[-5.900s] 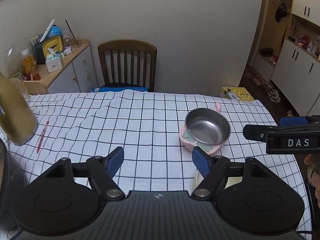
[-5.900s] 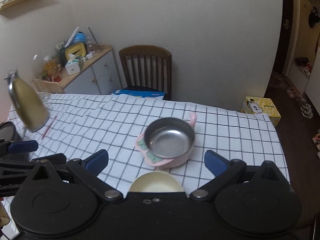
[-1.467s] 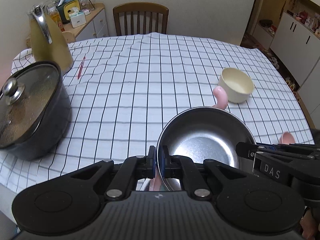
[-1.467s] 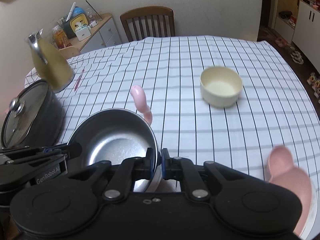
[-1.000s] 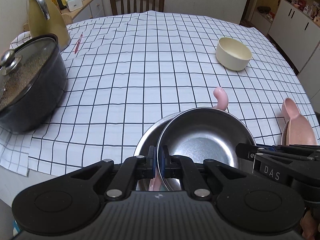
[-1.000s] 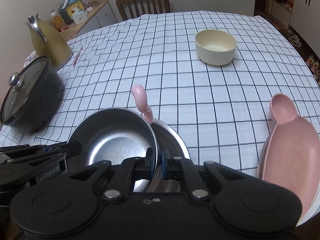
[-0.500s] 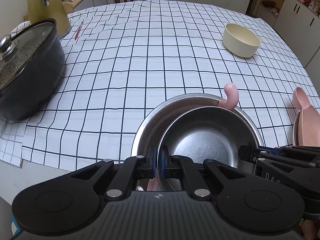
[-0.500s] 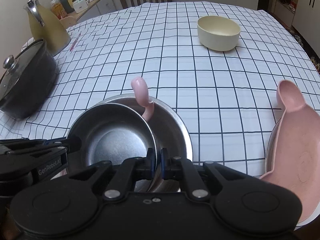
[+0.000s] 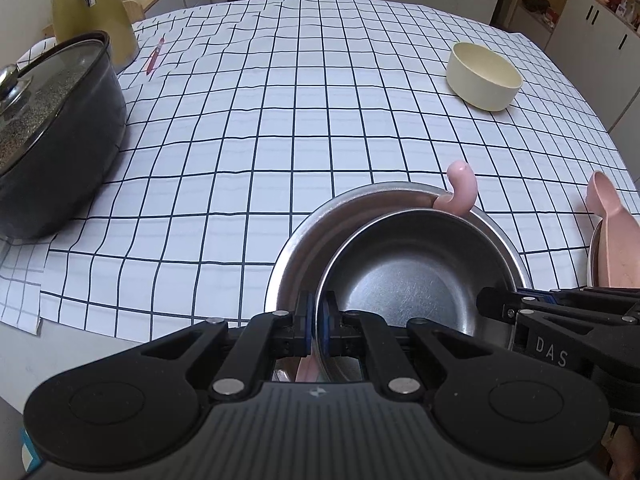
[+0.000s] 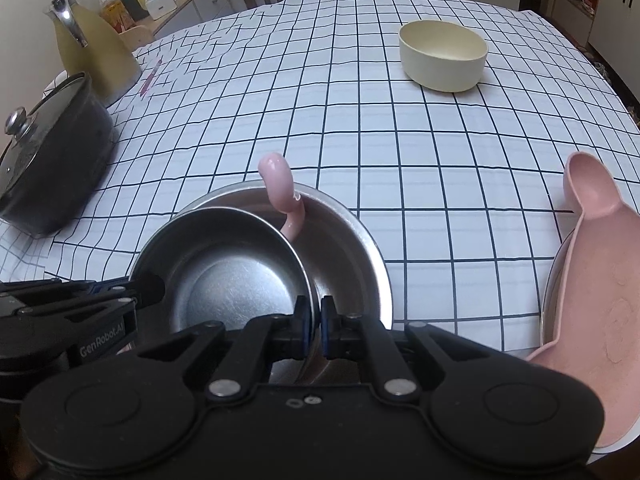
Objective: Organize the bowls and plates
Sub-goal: 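Lower the pink-handled pot into the steel bowl and open both grippers, then move both grippers to the cream bowl rim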
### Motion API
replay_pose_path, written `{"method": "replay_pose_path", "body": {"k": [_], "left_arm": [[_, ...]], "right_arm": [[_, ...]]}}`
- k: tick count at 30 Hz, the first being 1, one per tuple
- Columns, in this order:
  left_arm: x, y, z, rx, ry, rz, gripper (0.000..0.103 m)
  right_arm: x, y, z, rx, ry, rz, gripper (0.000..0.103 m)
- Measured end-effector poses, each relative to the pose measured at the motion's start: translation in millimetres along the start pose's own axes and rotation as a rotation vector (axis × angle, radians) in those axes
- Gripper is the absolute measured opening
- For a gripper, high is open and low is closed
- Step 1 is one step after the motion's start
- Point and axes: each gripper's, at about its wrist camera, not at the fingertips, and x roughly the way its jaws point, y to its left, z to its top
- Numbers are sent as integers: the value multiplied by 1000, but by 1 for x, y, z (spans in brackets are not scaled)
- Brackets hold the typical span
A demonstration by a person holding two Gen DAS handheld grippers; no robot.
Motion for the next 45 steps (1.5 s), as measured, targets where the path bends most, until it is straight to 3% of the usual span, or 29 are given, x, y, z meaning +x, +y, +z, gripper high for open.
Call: {"method": "replay_pose_path", "body": {"k": [16,35,37,40,41,42,45], "left_arm": [[-9,1,0,8,-9,-1,7],[-70,5,20,35,-180,-33,10],[-73,3,25,28,-191,-47,16],[-80,0,33,22,-239,-66,44],[-83,0,36,20,-259,-67,60],[-87,-1,39,18,-285,-69,66],[-90,-8,52,33,-308,-70,66]], "right_arm": [[-16,2,4,-16,-21,33,31],[-68,6,17,-113,-120,89,60],[-73,5,21,-124,-133,97,63],[-82,4,30,-156,-166,93,67],[-84,3,34,-163,-176,93,69],[-87,1,38,-168,-188,94,74],[-93,-5,52,-176,-214,96,77]]}}
